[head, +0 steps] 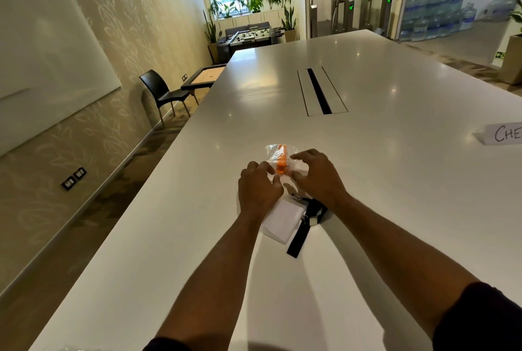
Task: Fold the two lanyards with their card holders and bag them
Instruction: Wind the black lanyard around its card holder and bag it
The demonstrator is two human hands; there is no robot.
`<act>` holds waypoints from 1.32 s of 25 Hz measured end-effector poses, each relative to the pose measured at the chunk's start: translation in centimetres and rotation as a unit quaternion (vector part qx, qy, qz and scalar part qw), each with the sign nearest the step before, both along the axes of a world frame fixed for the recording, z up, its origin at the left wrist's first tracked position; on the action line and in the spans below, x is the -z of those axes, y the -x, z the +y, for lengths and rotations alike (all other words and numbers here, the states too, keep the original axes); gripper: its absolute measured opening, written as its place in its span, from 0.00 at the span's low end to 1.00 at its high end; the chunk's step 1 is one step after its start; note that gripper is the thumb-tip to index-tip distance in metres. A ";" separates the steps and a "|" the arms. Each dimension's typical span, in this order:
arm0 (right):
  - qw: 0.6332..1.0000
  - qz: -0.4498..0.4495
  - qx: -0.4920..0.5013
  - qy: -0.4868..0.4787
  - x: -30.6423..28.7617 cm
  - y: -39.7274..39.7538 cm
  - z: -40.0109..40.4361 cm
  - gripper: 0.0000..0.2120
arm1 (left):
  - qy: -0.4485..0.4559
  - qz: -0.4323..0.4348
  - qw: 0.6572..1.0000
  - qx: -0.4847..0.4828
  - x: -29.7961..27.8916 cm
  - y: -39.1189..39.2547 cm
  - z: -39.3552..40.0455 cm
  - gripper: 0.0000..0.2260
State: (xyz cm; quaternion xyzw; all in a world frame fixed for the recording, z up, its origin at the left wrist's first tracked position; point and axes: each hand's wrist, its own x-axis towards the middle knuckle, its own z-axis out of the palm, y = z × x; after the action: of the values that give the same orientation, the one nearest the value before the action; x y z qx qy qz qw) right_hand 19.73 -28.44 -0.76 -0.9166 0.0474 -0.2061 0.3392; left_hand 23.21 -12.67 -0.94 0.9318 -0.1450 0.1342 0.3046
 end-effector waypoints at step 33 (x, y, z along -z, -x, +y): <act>0.988 -0.052 -0.061 -0.131 -8.6 16.4 1.6 0.15 | 0.372 0.199 0.861 0.283 -18.5 18.4 0.0 0.29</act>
State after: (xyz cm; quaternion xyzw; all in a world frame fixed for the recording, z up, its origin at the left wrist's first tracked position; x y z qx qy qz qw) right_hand 3.37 -26.80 7.86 -0.8534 0.0002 -0.2240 0.4706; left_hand 4.82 -12.71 17.57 0.6748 -0.2779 -0.1023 0.6760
